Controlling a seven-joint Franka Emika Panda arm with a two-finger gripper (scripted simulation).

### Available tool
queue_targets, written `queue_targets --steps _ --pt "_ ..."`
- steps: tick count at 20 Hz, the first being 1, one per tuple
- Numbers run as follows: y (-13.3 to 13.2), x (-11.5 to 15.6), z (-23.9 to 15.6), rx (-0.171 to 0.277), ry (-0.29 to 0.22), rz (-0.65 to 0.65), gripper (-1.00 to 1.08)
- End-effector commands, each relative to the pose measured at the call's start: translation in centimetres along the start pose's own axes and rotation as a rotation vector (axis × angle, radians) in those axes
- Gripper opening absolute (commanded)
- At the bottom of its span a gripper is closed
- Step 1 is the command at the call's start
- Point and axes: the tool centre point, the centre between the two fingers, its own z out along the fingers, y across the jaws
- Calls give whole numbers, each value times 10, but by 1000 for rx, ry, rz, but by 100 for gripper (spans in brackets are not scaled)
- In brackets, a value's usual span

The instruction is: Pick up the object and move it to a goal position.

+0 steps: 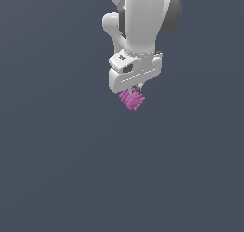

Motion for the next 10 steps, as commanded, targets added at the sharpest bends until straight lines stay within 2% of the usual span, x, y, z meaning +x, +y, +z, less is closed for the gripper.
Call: queue_targets --steps 1,10 --pt "-19 -5 -26 0 -1 0 -100" --pt "-81 -19 -115 4 -4 -2 -100"
